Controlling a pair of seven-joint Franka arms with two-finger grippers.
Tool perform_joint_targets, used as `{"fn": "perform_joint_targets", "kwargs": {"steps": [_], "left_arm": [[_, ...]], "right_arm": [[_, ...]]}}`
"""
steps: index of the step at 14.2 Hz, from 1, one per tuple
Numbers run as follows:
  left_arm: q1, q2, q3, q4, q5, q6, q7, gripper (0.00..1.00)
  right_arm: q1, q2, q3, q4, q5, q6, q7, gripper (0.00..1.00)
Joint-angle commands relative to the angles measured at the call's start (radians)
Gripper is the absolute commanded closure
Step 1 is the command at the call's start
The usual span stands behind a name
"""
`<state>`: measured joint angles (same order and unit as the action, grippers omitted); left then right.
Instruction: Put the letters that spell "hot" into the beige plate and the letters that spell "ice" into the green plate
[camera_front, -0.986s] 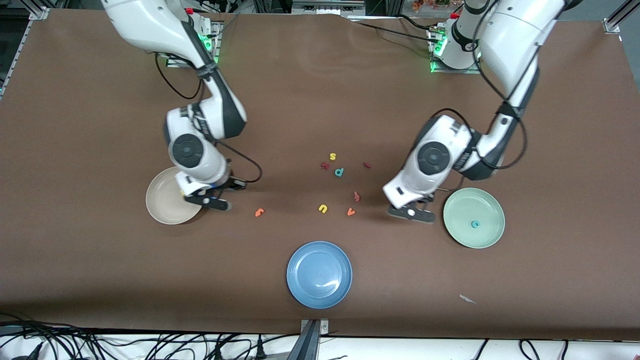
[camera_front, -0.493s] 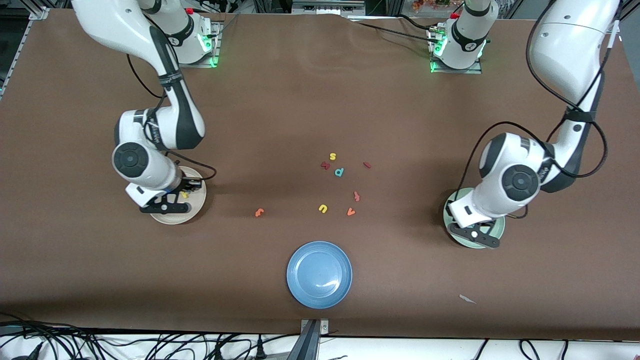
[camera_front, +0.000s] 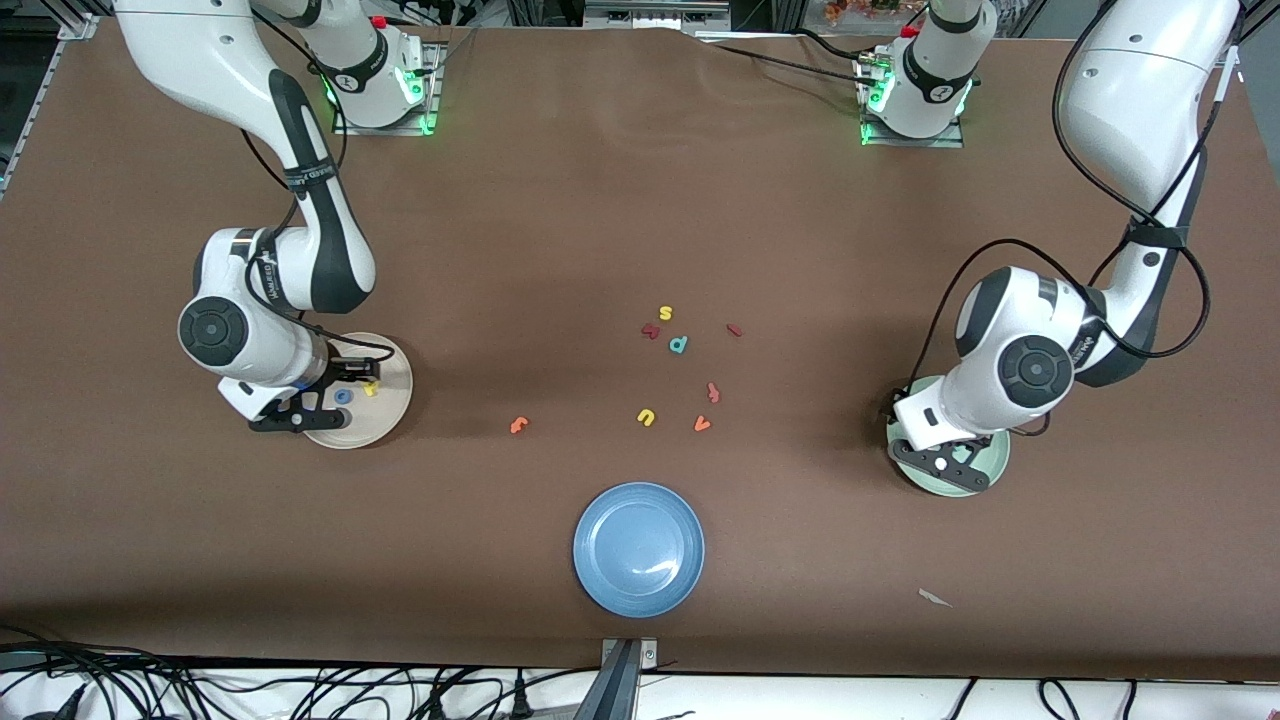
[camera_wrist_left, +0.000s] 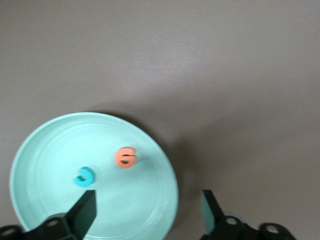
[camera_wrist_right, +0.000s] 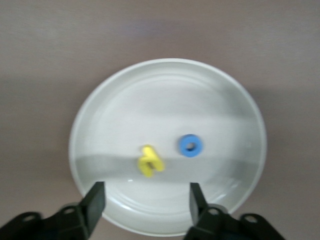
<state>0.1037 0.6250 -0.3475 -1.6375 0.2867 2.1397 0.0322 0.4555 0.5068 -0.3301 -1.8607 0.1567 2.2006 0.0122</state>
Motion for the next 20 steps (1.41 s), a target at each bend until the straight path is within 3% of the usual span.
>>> {"fn": "perform_joint_targets", "kwargs": {"steps": [1, 6, 12, 15, 17, 20], "left_arm": [[-0.009, -0.030, -0.068, -0.040, 0.020, -0.023, -0.173, 0.00], [-0.016, -0.047, -0.218, -0.136, 0.031, -0.023, -0.675, 0.00], [-0.116, -0.036, -0.222, -0.171, 0.032, -0.014, -1.105, 0.01], [-0.133, -0.018, -0.222, -0.176, 0.034, -0.003, -1.256, 0.06], [-0.142, -0.008, -0.222, -0.209, 0.034, 0.092, -1.372, 0.07], [-0.157, 0.008, -0.223, -0.226, 0.034, 0.123, -1.471, 0.15]], "right_arm": [[0.046, -0.005, 0.009, 0.015, 0.030, 0.017, 0.115, 0.00], [0.104, 0.079, 0.042, 0.144, 0.087, 0.027, 0.397, 0.00], [0.170, 0.222, 0.046, 0.303, 0.095, 0.028, 0.739, 0.00], [0.184, 0.281, 0.055, 0.373, 0.095, 0.028, 0.817, 0.00], [0.184, 0.298, 0.081, 0.394, 0.093, 0.039, 0.856, 0.00], [0.184, 0.332, 0.095, 0.411, 0.093, 0.079, 0.874, 0.01]]}}
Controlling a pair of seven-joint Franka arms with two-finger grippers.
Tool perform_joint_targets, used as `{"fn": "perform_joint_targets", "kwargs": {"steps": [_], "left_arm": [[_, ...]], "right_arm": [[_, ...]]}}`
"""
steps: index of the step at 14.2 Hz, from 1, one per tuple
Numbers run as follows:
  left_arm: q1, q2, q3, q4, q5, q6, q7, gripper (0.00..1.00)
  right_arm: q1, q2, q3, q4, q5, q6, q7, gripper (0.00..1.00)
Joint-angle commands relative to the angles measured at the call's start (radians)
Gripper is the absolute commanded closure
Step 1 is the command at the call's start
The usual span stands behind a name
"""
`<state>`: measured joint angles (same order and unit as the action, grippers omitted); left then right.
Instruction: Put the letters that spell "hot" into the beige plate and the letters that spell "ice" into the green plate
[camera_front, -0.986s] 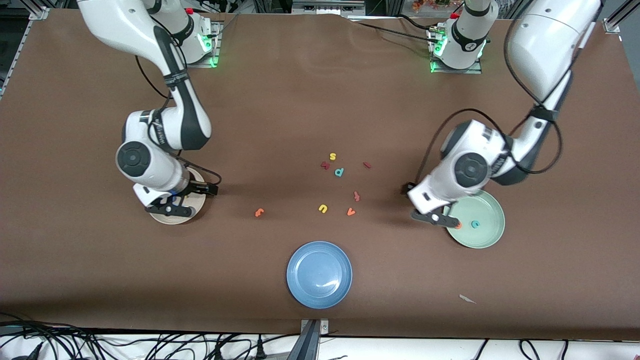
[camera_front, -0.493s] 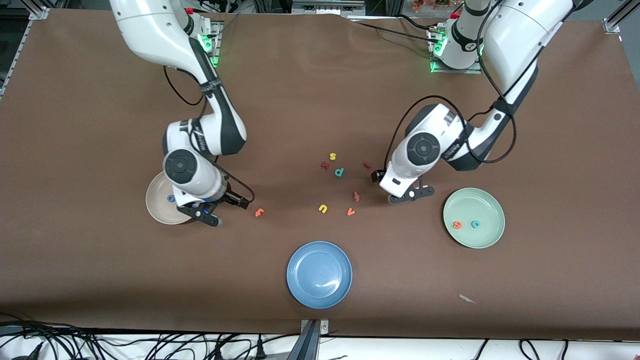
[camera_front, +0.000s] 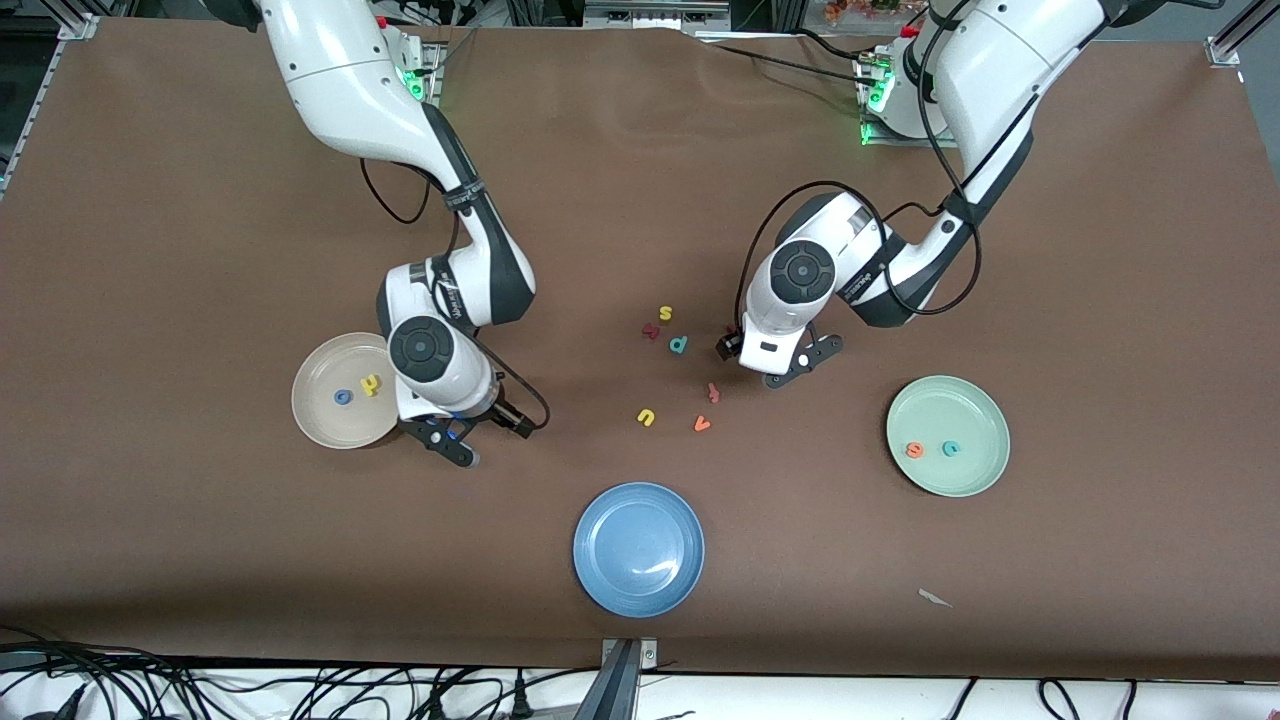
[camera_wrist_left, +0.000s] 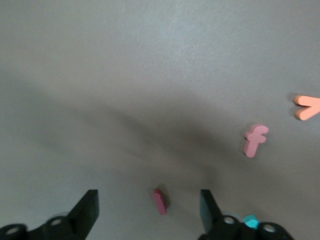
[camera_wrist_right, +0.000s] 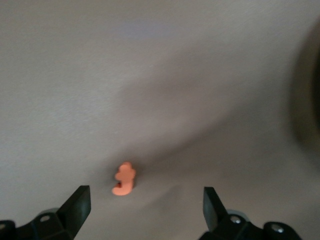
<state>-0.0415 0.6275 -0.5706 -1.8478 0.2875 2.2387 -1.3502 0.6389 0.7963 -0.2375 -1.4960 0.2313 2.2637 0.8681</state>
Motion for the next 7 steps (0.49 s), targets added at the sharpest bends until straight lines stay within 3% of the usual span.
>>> {"fn": "perform_joint_targets", "kwargs": {"steps": [1, 7], "left_arm": [[-0.027, 0.012, 0.001, -0.016, 0.033, 0.028, -0.125, 0.17], [-0.058, 0.037, 0.009, -0.057, 0.073, 0.136, -0.239, 0.30]], "right_arm": [[0.001, 0.049, 0.003, 0.049, 0.019, 0.019, 0.017, 0.03], [0.001, 0.072, 0.009, 0.049, 0.017, 0.040, 0.011, 0.23]]}}
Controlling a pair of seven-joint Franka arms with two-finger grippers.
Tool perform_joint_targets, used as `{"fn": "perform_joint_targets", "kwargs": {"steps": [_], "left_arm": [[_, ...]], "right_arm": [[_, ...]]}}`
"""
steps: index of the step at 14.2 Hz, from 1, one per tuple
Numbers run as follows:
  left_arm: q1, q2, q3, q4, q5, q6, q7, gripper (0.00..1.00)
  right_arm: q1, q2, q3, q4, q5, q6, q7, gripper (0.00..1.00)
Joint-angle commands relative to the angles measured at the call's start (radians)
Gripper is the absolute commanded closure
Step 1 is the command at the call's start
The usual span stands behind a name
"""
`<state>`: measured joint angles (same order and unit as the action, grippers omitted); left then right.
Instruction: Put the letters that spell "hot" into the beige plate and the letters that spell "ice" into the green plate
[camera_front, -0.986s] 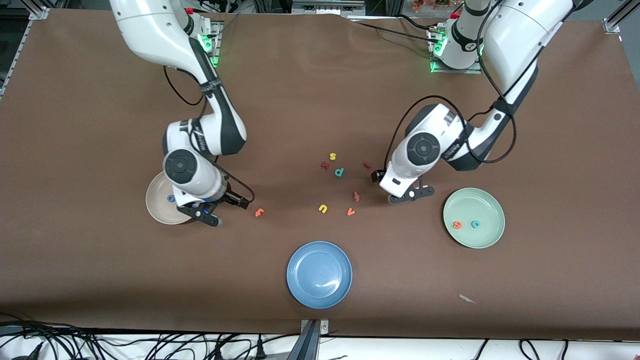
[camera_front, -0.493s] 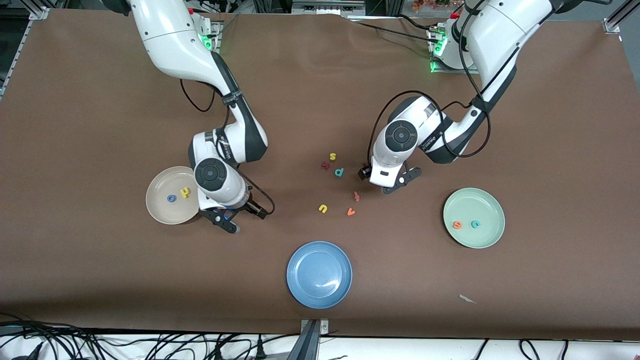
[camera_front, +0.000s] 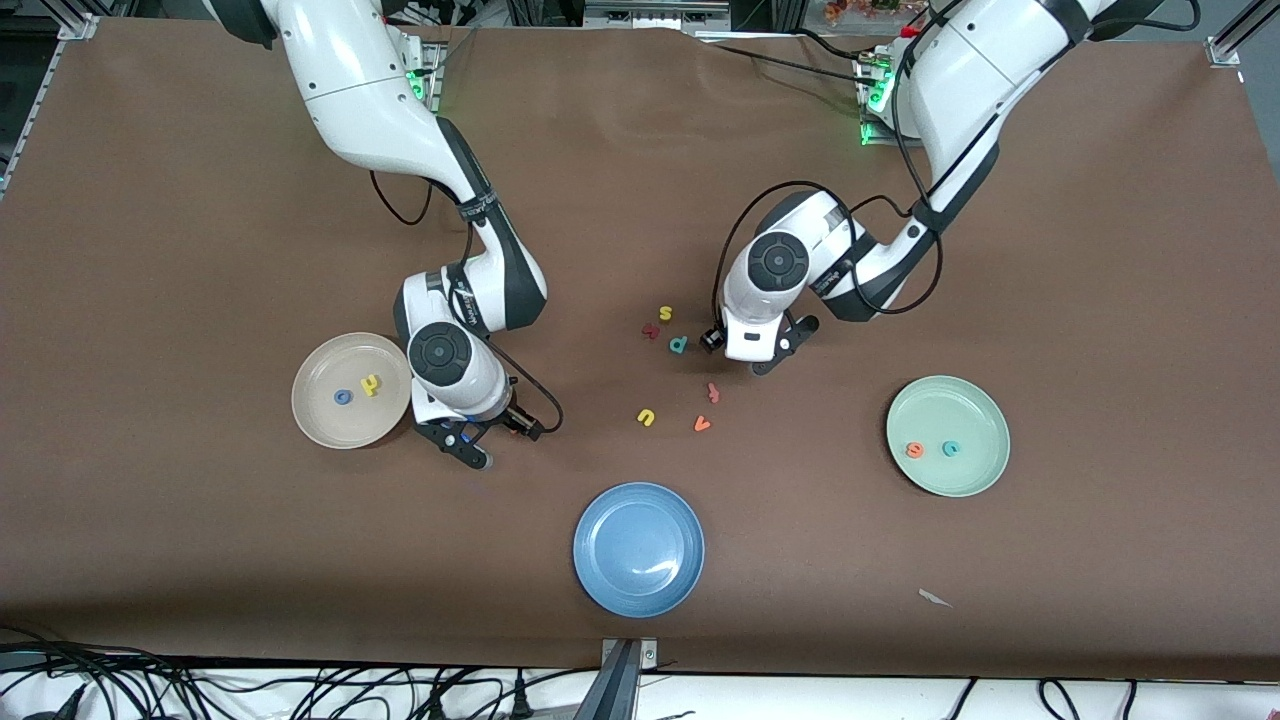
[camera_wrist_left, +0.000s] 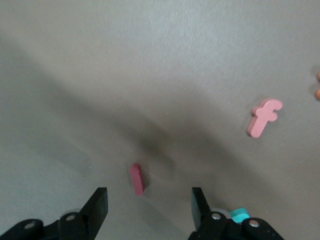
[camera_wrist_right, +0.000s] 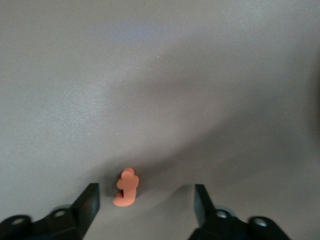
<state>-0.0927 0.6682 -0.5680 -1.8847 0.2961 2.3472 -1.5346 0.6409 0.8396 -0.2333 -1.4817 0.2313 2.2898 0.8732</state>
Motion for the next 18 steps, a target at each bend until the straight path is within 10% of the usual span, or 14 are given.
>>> {"fn": "perform_joint_targets", "kwargs": {"steps": [1, 4, 7, 10, 11, 18], "left_arm": [[-0.009, -0.002, 0.007, -0.020, 0.090, 0.027, -0.076, 0.34], [-0.010, 0.017, 0.007, -0.020, 0.121, 0.030, -0.111, 0.51], [-0.010, 0.031, 0.007, -0.020, 0.121, 0.060, -0.118, 0.56], [-0.012, 0.030, 0.007, -0.020, 0.121, 0.060, -0.118, 1.00], [-0.012, 0.030, 0.007, -0.020, 0.121, 0.055, -0.111, 1.00], [0.022, -0.036, 0.003, 0.013, 0.121, -0.092, -0.037, 1.00]], "right_arm": [[-0.001, 0.032, 0.005, 0.035, 0.016, 0.026, 0.003, 0.23], [0.000, 0.041, 0.006, 0.035, 0.017, 0.040, 0.006, 0.33], [0.000, 0.041, 0.006, 0.035, 0.019, 0.043, 0.003, 0.68], [0.000, 0.041, 0.022, 0.035, 0.017, 0.043, 0.013, 0.93], [0.000, 0.042, 0.022, 0.034, 0.017, 0.043, 0.015, 1.00], [-0.029, -0.040, -0.064, 0.015, 0.002, -0.116, -0.389, 1.00]]}}
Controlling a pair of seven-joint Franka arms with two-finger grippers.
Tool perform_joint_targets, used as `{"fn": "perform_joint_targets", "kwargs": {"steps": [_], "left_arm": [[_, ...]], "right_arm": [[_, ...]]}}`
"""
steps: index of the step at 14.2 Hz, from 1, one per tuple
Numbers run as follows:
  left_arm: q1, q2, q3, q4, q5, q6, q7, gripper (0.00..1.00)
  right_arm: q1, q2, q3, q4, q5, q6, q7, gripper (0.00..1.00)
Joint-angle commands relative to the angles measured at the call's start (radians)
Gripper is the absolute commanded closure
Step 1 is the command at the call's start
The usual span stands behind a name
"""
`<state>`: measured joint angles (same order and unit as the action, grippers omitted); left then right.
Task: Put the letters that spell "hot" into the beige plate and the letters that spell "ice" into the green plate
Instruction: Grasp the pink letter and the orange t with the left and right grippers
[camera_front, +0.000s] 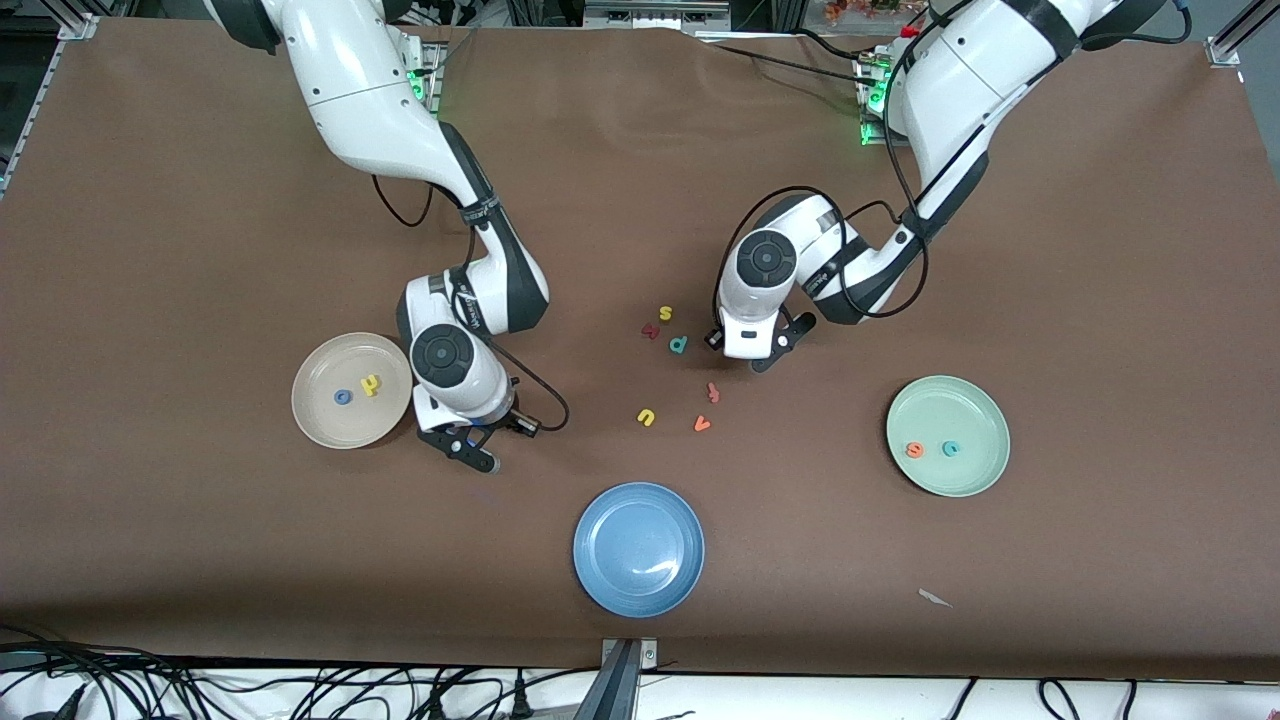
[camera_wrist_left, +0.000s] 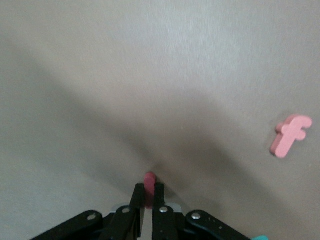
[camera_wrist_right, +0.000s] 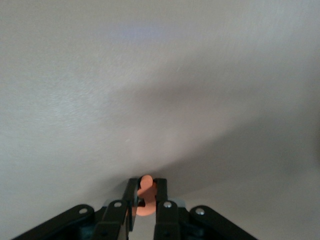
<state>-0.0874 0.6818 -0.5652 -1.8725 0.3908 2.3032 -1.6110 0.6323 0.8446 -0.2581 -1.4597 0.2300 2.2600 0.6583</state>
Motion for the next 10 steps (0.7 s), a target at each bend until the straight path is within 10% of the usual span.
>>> {"fn": "perform_joint_targets", "kwargs": {"steps": [1, 10], "left_arm": [[0.030, -0.060, 0.001, 0.003, 0.026, -0.048, 0.068, 1.00], [0.184, -0.096, -0.002, 0.116, 0.016, -0.171, 0.518, 1.00]], "right_arm": [[-0.020, -0.064, -0.053, -0.017, 0.005, -0.138, -0.257, 1.00], [-0.022, -0.318, -0.185, -0.462, 0.017, 0.030, -0.778, 1.00]]}}
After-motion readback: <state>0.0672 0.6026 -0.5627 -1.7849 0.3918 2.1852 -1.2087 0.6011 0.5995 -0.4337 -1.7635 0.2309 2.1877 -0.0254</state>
